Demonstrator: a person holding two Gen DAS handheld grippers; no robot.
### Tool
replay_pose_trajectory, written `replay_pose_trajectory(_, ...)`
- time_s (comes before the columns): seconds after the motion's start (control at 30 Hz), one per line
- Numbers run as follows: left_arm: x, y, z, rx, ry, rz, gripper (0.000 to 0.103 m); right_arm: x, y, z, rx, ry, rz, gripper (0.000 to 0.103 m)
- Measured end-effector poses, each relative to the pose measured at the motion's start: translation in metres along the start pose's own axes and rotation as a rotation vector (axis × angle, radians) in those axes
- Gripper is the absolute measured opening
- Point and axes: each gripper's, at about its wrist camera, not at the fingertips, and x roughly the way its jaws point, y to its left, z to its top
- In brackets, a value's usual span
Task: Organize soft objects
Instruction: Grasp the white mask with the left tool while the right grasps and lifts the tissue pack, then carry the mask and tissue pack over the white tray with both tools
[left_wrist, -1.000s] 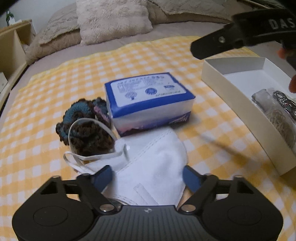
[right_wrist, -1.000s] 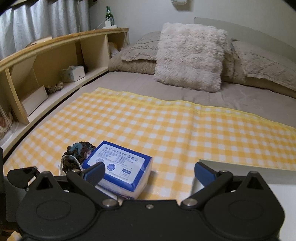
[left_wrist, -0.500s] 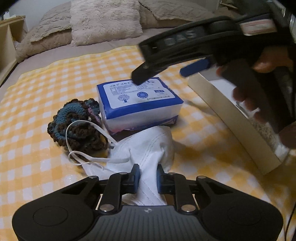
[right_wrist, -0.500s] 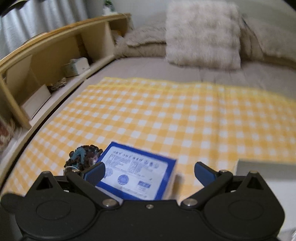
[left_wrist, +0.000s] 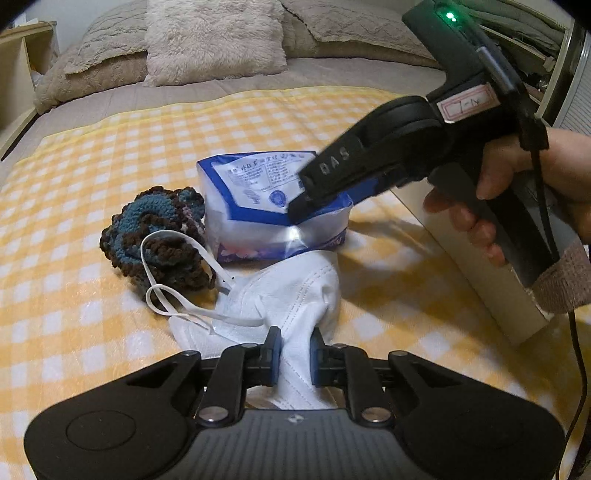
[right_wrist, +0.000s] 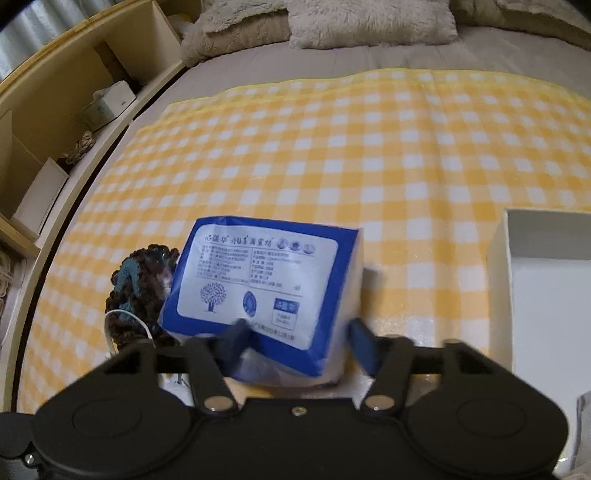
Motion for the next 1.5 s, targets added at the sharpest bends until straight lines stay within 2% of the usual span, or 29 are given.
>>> replay_pose_trajectory(0.1,-0.001,0.002,0.002,-0.006,-0.002,0.008,0.015,-0.006,0.005,-0.001,-0.084,-0.016,-0.029,0.027)
replay_pose_trajectory(0.2,-0.006,0.001,0.005,-0.012,-0.007,0.03,0.015,-0.019,0.009,0.0,-0.124,-0.055,-0.048,0.019)
replay_pose_trajectory(0.37,-0.015,-0.002,0.007,-0.021,-0.01,0.05,0.014,-0.046,0.005,0.013,-0.133,-0.124,-0.029,0.017)
replay_pose_trajectory(0.53,-0.032,-0.007,0.008,-0.018,-0.035,0.069,0.014,-0.074,0.0,0.008,-0.151,-0.162,-0.025,0.016)
replay_pose_trajectory(1.1,-0.114,-0.025,0.027,-0.118,-0.246,0.177,0.012,-0.168,-0.019,-0.011,-0.159,-0.298,-0.003,0.015)
replay_pose_trajectory(1.5,-0.126,-0.045,0.044,-0.162,-0.315,0.211,0.012,-0.211,-0.038,-0.025,-0.153,-0.353,0.001,0.015)
